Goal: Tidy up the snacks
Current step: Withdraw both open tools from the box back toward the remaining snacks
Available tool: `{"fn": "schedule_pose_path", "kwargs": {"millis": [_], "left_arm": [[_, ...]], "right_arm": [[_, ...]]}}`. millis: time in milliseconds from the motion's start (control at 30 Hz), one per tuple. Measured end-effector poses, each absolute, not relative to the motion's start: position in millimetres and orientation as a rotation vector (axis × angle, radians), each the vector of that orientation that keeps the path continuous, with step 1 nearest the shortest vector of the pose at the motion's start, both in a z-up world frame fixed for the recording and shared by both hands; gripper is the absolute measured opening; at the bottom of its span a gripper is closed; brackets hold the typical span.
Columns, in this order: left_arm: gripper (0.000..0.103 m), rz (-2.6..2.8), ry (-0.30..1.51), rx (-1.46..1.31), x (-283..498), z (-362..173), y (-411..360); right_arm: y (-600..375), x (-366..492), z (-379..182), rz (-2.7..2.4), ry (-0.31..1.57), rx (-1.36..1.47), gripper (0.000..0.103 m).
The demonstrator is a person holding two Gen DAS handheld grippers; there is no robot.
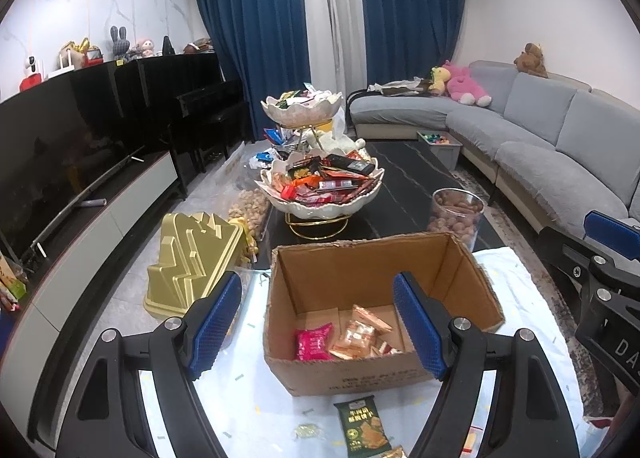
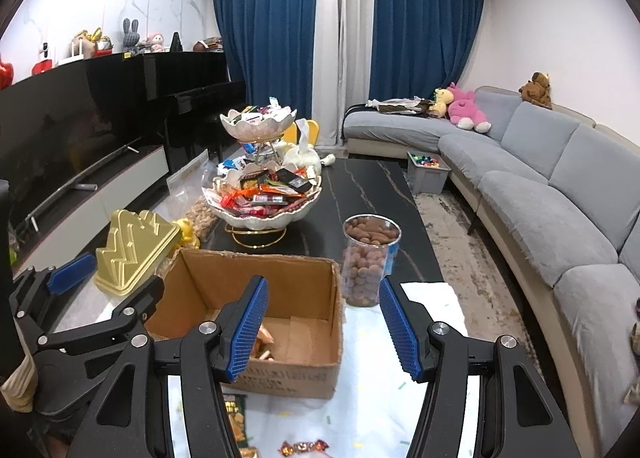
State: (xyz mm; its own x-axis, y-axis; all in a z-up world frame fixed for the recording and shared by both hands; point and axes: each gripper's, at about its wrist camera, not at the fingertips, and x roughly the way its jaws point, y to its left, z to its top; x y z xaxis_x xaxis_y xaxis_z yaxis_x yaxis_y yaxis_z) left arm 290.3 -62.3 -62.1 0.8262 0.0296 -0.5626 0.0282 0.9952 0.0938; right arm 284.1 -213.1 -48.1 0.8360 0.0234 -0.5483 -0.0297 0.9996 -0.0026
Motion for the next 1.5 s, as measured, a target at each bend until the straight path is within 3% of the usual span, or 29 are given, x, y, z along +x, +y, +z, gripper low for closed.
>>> {"fn": "schedule_pose_path", "kwargs": {"millis": [533,1500], "left_arm": [[0.078,-0.030,0.606,0.112,255,-66,-81],[0.078,-0.049,0.679,0.112,210,-124,-108]], "right_arm": [[-235,245,-53,-0.008,0.586,-0.007,0.059],[-257,195,-110,-0.048,0.685,0.003,0.059]]}}
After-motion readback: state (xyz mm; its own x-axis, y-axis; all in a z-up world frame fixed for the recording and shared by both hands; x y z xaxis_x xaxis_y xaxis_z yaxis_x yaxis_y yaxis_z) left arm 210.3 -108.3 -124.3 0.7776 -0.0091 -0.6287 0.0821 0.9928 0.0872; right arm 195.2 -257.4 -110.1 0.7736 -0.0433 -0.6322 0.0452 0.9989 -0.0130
